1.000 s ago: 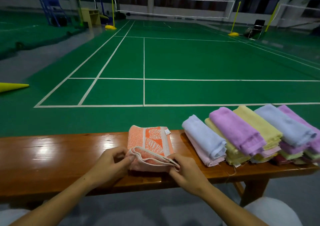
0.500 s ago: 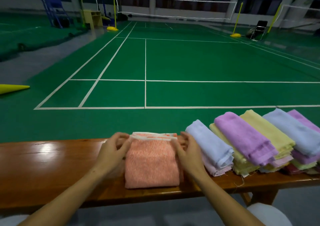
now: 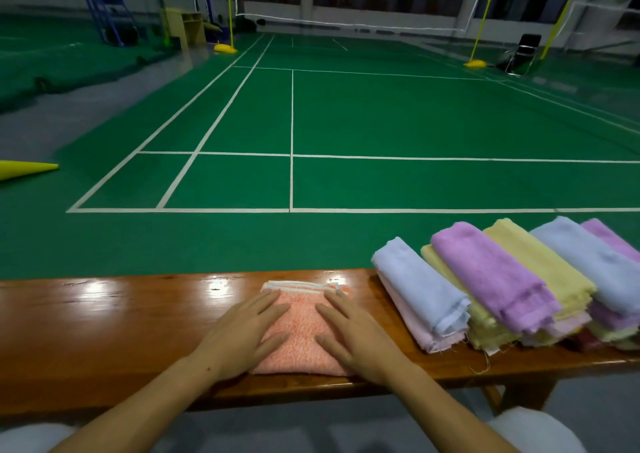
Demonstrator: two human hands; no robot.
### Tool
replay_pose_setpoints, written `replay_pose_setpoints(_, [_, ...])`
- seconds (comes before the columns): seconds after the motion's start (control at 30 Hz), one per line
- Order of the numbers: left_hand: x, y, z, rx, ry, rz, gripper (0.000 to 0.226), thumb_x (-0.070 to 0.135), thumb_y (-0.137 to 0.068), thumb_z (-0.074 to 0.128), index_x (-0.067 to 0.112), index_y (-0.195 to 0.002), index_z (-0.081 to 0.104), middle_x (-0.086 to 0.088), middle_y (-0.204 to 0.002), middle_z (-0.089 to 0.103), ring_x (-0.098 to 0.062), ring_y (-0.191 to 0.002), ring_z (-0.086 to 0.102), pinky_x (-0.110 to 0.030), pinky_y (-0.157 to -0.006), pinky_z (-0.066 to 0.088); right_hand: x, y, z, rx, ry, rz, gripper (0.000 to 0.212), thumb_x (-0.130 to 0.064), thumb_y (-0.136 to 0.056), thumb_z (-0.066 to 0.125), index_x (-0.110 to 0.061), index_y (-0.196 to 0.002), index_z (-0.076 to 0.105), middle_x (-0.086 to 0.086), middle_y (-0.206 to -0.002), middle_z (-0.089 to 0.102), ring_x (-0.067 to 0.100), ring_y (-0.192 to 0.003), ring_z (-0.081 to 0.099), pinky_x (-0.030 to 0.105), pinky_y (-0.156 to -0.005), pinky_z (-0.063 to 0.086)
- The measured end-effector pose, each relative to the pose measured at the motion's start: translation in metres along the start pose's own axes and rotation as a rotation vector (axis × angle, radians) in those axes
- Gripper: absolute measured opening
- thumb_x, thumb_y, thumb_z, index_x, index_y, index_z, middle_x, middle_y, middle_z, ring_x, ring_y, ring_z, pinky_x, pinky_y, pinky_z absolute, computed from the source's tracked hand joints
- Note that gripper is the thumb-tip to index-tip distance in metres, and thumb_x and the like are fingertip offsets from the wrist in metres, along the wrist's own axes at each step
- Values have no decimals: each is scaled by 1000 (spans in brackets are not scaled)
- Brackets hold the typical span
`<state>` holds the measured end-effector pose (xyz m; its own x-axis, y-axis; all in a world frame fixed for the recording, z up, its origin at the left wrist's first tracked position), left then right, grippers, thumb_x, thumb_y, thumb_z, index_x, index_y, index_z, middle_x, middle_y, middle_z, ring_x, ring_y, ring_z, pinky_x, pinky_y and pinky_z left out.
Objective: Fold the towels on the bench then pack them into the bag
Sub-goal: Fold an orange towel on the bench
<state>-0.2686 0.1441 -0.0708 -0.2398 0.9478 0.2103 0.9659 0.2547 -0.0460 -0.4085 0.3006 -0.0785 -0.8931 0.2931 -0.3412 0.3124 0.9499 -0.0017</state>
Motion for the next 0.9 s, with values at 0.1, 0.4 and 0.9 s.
replay_pose_setpoints(0.1, [2, 10, -9, 115, 87, 55, 55, 69, -98, 42, 38, -141, 58, 16, -153, 47, -5, -142, 42, -32, -116, 41, 0, 9, -21, 148, 104, 25, 55, -58, -105, 36, -31, -153, 44, -6, -164, 35, 16, -148, 33, 39, -122, 34])
replay_pose_setpoints(0.4, [8, 31, -9, 73, 105, 146, 57, 71, -78, 66, 45, -128, 62, 24, -149, 48, 1, -140, 42, -31, -115, 40, -24, 32, -8, 77, -30, -88, 65, -73, -101, 37, -31, -149, 48, -12, -154, 42, 6, -140, 38, 34, -115, 40])
replay_pose_setpoints(0.9, [11, 32, -28, 188, 288, 88, 35, 54, -86, 70, 46, -118, 58, 29, -109, 63, 5, -97, 60, -22, -78, 52, -17, 29, -31, 141, -173, 61, 37, -49, -99, 56, -33, -133, 55, -11, -127, 67, 7, -108, 62, 26, -90, 50])
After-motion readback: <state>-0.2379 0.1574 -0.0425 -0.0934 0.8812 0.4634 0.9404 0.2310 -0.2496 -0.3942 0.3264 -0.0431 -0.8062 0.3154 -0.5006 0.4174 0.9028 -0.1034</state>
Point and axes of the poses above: each hand's wrist, its own y-axis away from the middle knuckle, its own z-axis out of the palm, x = y × z, the point moved 7 cm from there along -y, towards the middle knuckle
